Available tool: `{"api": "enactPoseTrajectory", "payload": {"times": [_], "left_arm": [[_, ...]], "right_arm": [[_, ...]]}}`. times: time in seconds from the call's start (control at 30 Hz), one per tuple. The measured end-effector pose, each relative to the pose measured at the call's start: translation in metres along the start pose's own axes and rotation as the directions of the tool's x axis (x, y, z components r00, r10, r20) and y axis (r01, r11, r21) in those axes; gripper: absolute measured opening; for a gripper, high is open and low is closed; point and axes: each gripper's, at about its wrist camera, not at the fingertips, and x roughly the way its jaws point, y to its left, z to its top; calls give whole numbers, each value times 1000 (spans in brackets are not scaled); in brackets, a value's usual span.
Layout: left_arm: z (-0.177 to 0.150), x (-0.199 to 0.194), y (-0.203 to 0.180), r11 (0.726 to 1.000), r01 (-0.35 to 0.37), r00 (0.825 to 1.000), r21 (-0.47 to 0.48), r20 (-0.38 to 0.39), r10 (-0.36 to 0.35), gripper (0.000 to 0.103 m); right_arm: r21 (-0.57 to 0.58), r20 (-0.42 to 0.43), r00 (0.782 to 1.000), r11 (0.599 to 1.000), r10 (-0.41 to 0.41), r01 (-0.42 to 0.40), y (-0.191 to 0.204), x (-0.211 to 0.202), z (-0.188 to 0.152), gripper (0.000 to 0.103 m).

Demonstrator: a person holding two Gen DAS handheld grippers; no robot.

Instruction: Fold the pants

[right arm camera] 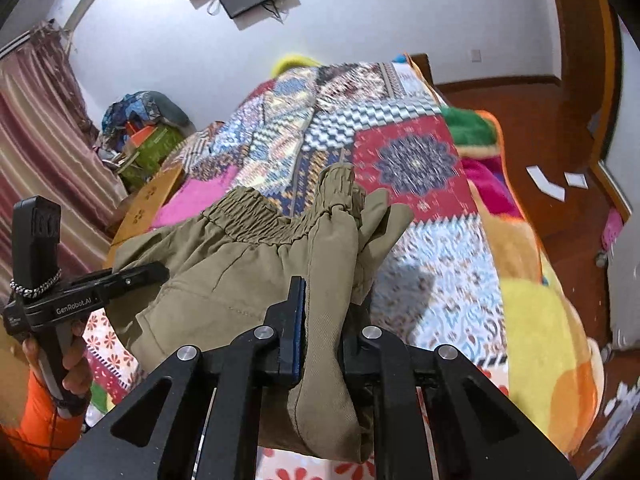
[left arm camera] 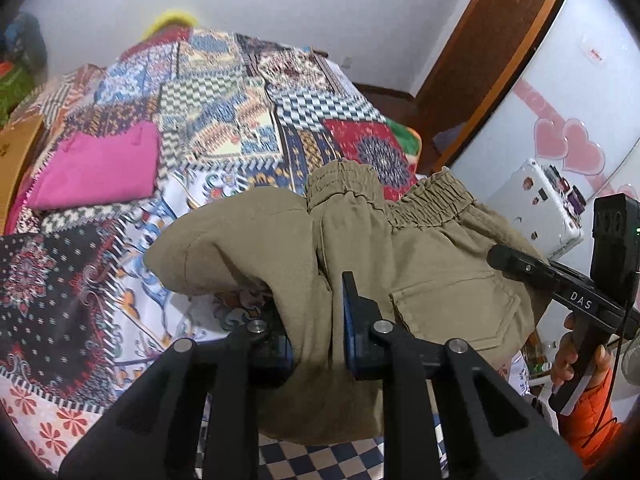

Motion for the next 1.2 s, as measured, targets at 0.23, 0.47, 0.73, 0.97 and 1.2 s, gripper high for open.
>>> {"api": "enactPoseTrajectory", "payload": {"times": [0.23, 0.47, 0.73, 0.97, 1.2], "left_arm": [[15, -31, 21, 999, -31, 997, -25, 76, 33, 18], [37, -61, 55, 995, -82, 984, -49, 155, 89, 18], [61, -77, 98, 989, -119, 965, -91, 223, 137, 18], [85, -76, 148, 980, -142, 951, -138, 257, 173, 18], [113, -65, 202, 969, -178, 939, -169, 264, 219, 18]], "right_arm": [[-82, 48, 998, 996, 28, -24, 31, 6, 25, 11], [-153, 92, 993, 987, 73, -58, 67, 23, 53, 11], [-216, 122, 985, 972, 123, -95, 101, 51, 85, 11], [-254, 123, 981, 960, 151, -116, 131, 90, 113, 11], [-260, 111, 978, 955, 177, -144, 160, 138, 139, 11]]}}
